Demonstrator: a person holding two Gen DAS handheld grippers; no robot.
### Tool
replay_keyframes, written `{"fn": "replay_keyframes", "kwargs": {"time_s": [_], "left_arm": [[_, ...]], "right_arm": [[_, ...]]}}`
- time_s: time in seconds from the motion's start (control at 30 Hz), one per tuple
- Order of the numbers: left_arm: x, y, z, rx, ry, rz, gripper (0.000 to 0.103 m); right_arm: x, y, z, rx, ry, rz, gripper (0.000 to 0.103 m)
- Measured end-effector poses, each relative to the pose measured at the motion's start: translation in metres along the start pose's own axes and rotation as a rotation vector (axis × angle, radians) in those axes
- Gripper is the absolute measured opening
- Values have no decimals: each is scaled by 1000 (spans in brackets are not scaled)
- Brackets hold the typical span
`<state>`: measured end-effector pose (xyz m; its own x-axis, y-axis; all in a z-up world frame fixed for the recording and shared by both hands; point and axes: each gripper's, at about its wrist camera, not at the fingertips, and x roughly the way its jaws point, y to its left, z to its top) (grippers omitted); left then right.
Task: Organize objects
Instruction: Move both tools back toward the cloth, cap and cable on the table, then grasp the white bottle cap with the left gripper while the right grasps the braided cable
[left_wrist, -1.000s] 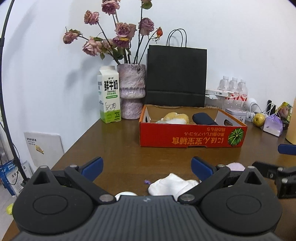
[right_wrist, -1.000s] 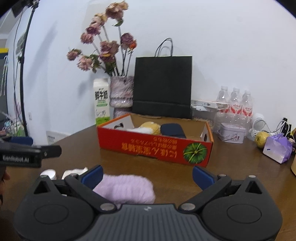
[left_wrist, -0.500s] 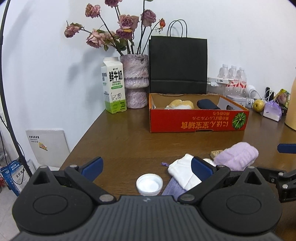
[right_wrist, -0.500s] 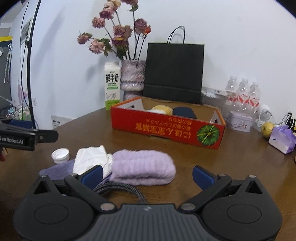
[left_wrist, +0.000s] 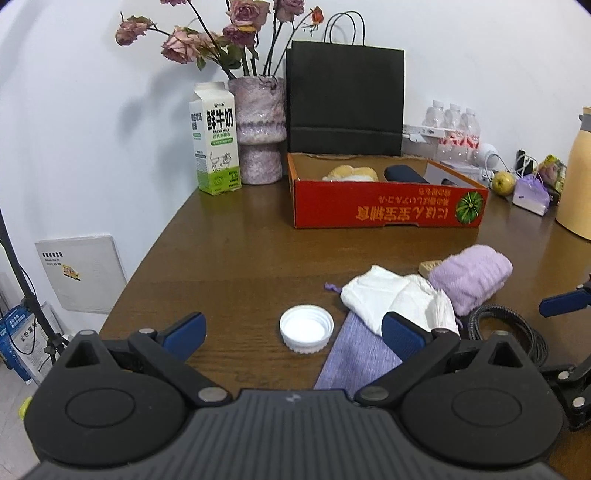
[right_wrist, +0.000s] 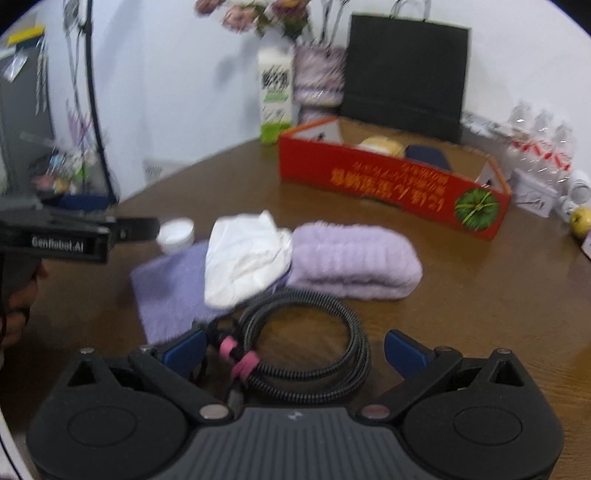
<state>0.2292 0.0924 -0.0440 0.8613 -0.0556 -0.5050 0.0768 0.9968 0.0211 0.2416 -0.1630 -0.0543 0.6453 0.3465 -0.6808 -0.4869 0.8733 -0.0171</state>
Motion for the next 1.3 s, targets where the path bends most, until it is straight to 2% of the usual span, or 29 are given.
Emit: {"fn": "replay_keyframes", "kwargs": {"time_s": [0.2,0.37,0.57,0.6,0.63,0.87,1.1,1.3], "left_arm": [[0,2,-3,2,14,-9,103],[4,3,-6,-7,36,-8,103],[7,3,-7,-10,45,-10,103],[7,2,-7,-8,48,-10,103],[7,1,-8,-8,50,-8,103],[11,2,-7,-15,59,6,103],[16,5,-5,-47,73,41,103],[26,3,-3,-52,106,85,103]], "right_arm": [[22,4,7,-46,62,-10,103],[36,1,14,-15,53,44,103],[38,2,7,-17,-9,55,103],[37,2,6,-17,-19,56,100],[36,2,5,-20,-36,57,93],[28,9,-2,-51,-101,31,91],[5,5,-11,-48,-226,-40,91],[-9,-10,-19,-21,-286,-125,91]]}}
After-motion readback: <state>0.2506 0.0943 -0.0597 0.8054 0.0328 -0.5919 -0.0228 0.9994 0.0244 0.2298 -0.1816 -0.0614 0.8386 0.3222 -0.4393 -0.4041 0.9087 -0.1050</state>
